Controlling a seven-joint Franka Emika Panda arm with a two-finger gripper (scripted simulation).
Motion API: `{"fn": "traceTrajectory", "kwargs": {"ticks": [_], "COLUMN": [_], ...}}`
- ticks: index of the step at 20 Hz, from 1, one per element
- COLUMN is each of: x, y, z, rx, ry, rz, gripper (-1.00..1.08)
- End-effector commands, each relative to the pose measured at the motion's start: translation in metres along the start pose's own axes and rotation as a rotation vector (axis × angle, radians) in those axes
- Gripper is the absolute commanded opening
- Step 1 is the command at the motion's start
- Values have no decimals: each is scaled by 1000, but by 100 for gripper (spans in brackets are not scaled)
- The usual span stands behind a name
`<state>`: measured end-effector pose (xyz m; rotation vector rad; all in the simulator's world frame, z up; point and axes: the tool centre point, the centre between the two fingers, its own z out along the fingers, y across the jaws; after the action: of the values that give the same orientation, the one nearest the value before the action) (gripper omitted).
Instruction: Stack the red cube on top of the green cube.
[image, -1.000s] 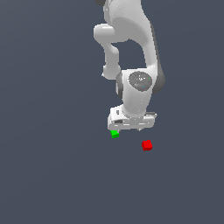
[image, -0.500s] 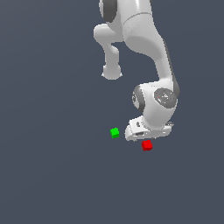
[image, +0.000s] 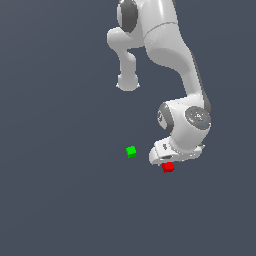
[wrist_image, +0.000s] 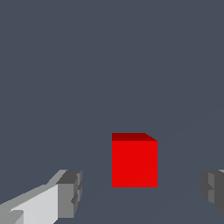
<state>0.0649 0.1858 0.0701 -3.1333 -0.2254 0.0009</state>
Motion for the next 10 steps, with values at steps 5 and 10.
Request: {"fn": "traceTrajectory", "kwargs": {"ticks": [5, 10], "x": [0, 0], "y": [0, 0], "z": [6, 32], "rx": [0, 0], "ry": [0, 0], "rz": [0, 0], "gripper": [100, 100]}}
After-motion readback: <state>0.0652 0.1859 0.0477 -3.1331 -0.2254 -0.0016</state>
